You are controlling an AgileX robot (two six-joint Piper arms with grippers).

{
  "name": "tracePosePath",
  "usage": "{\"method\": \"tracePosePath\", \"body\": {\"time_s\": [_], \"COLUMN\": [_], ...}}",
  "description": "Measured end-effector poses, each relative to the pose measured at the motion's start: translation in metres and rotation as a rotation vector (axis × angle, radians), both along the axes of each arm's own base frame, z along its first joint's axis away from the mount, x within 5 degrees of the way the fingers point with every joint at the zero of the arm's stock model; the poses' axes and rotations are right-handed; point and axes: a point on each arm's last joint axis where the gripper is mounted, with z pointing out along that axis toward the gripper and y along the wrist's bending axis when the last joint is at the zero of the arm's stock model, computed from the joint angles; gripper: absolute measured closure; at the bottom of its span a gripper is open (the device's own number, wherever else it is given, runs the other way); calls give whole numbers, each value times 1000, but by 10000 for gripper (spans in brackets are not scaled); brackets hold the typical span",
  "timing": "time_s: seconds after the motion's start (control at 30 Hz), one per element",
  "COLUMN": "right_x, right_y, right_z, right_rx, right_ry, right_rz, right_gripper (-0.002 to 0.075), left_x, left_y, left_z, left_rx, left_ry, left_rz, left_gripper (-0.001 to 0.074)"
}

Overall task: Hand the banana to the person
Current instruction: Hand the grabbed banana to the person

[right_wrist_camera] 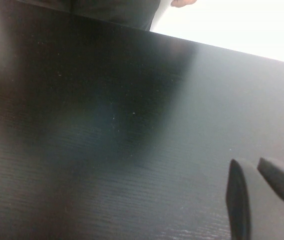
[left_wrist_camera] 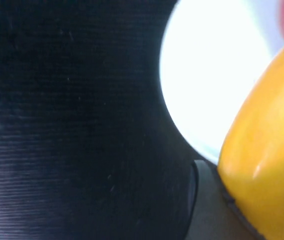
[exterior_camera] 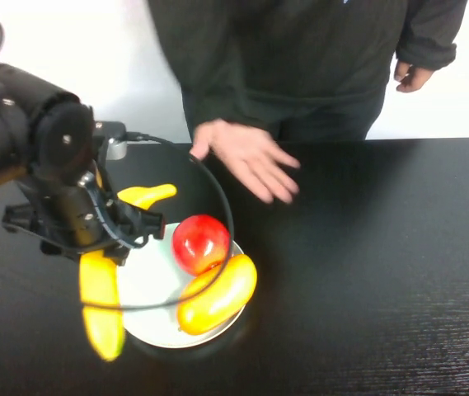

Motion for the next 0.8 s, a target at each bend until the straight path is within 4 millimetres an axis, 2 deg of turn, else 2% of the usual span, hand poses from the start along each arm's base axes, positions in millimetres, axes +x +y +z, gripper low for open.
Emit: {"method": "tracePosePath", "body": {"time_s": [0.07, 0.2, 0.37, 0.43, 0.53, 0.63, 0.8], "right_x": [0, 0, 0, 0, 0, 0, 0], "right_y": [0, 0, 0, 0, 0, 0, 0], "right_z": [0, 0, 0, 0, 0, 0, 0], "right_rx": [0, 0, 0, 0, 0, 0, 0], "right_ry": [0, 0, 0, 0, 0, 0, 0], "right_rz": [0, 0, 0, 0, 0, 0, 0], "right_gripper": [735, 735, 735, 735, 735, 735, 735], "left_x": [-12, -22, -12, -3, 17, 35, 60], "left_y": [-2, -11, -28, -35, -51, -68, -99], "left_z": [17, 52, 96, 105, 106, 98, 78], "left_rx": [22, 62, 94, 120, 159, 182, 187], "left_ry": [-15, -57, -199, -235, -255, -255, -285], "left_rz": [-101, -327, -610, -702, -850, -1002, -1118], "left_gripper": [452, 452, 452, 452, 452, 452, 452]}}
